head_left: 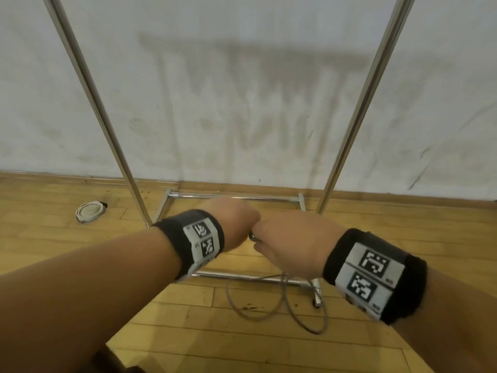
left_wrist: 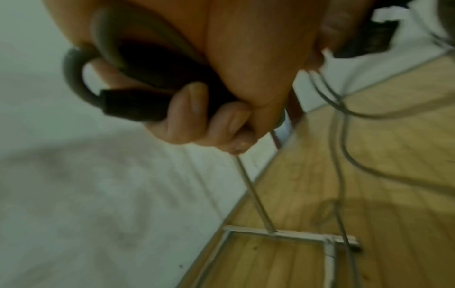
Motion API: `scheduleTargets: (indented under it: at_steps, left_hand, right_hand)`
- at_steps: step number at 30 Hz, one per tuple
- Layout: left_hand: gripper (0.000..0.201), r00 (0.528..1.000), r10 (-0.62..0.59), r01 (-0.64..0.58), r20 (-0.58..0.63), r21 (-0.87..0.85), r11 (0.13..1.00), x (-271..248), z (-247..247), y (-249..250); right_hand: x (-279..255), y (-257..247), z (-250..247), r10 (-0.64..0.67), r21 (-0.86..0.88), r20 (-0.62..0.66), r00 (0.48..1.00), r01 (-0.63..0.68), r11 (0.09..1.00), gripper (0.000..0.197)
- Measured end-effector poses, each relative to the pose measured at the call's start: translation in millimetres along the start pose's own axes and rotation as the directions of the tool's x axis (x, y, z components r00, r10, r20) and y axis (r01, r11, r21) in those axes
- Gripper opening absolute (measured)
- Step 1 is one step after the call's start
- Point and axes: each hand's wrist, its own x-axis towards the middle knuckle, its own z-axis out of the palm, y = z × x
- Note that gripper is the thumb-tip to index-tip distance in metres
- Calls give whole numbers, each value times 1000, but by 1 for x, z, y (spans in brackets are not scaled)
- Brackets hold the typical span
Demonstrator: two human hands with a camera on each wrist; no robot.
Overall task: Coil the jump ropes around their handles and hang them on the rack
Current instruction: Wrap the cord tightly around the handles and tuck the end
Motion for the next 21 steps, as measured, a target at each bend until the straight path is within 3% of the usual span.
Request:
scheduleTargets:
  at_steps: [2,7,9,12,14,15,16,18,19,20,21]
  left_hand:
    - [24,996,82,-82,35,-10,997,-3,5,10]
    - [7,955,259,-252,-143,69,965,-13,-18,2]
    - [13,942,307,-294,-135,110,950,-17,-20,1]
    - [27,915,361,-334,-180,165,928,-22,-20,-1]
    - [25,852,396,-348,-341,195,917,-22,-20,-5]
    - [21,787,394,-352,-474,180,919,-21,-19,-7]
    - [21,710,341,-329,-616,138,934,-20,-18,-9]
    - [41,577,133,-247,-806,-16,969,-16,-18,-15]
    - [55,565,42,-214,-824,-98,972,-15,-19,-20]
    - [67,595,-28,-208,-803,-187,960,-14,-19,-24]
    - [74,670,-87,-214,-737,-304,928,-14,-19,-26]
  right_hand:
    - [-6,13,-12,-25,17,-19,999,25,1000,34]
    - [-10,41,-26,142,347,-189,972,-69,935,29]
    - [-9,45,-25,168,427,-93,981,-113,897,35]
    - [-8,47,-21,51,639,158,986,-142,756,36]
    - [-8,47,-19,13,727,136,991,-109,678,35]
    - [-7,47,-18,39,737,86,996,-89,670,34]
    - [-6,49,-18,83,755,38,996,-83,651,34]
    - [-2,54,-15,213,837,-15,977,-105,537,34]
    - [0,58,-13,281,880,-30,959,-108,462,34]
    - [2,61,-11,342,913,-46,938,-99,395,34]
    - [4,63,-9,395,937,-65,916,-80,340,35]
